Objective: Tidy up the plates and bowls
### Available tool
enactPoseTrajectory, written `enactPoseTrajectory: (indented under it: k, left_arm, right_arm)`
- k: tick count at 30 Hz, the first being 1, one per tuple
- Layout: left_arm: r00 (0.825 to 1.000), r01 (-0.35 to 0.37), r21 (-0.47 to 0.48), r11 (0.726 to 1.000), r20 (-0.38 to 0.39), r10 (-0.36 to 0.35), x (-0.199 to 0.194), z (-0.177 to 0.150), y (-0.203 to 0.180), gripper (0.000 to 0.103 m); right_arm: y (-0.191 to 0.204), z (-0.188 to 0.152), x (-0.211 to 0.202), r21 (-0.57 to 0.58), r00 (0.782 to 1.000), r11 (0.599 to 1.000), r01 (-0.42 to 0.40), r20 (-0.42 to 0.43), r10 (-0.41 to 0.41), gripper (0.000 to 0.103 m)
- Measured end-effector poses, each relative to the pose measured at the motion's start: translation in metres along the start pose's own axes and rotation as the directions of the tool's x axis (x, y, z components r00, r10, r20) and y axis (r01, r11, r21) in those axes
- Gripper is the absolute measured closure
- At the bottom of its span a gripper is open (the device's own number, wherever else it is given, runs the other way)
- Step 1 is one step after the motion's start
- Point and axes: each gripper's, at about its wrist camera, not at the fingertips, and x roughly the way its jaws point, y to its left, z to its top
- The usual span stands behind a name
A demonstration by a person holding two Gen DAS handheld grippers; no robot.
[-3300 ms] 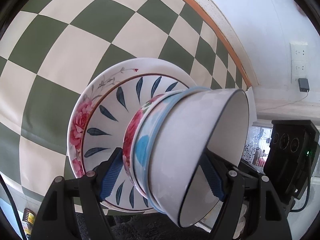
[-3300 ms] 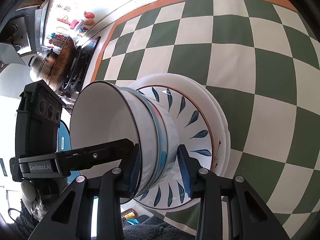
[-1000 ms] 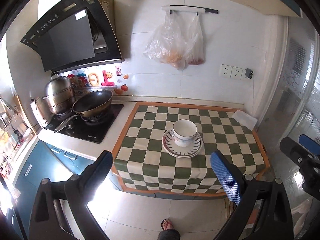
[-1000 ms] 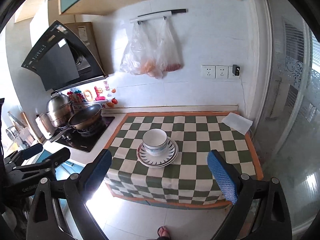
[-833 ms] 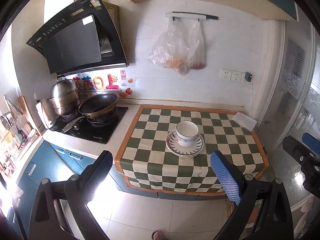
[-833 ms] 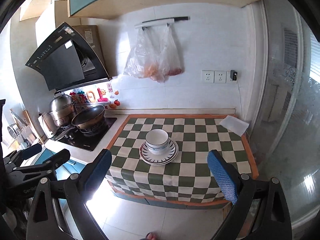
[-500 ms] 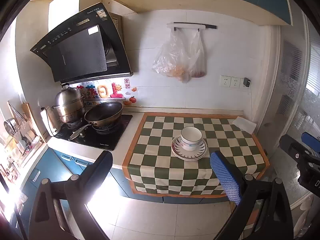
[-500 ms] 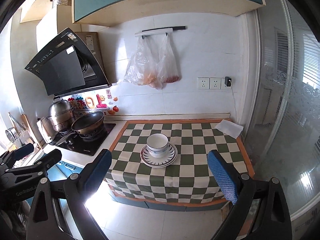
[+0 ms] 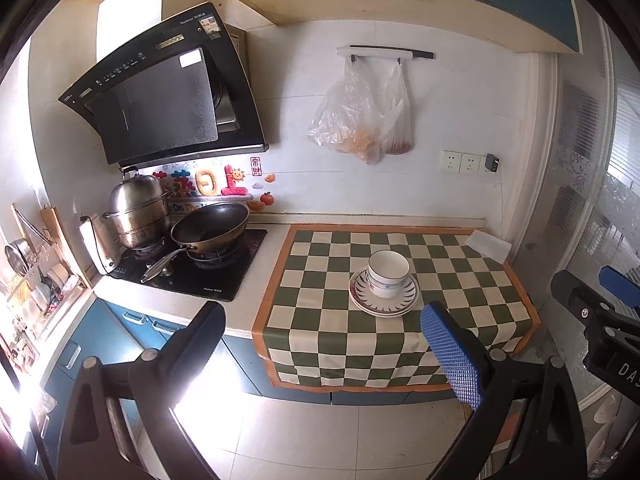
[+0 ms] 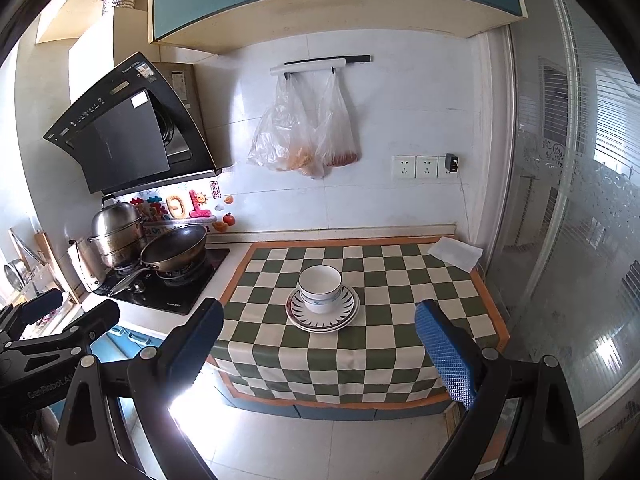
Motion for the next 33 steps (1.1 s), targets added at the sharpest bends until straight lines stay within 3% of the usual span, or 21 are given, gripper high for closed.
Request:
enactPoseTrajectory:
  k: [33]
  left_arm:
    - [1.000, 0.031, -0.014, 0.999, 0.007, -0.031, 0.003, -0.001, 0.013, 0.003]
  right_arm:
    - [0.023, -0.009, 0.014, 0.004, 0.999, 0.999, 0.040, -0.008, -0.040, 0.004]
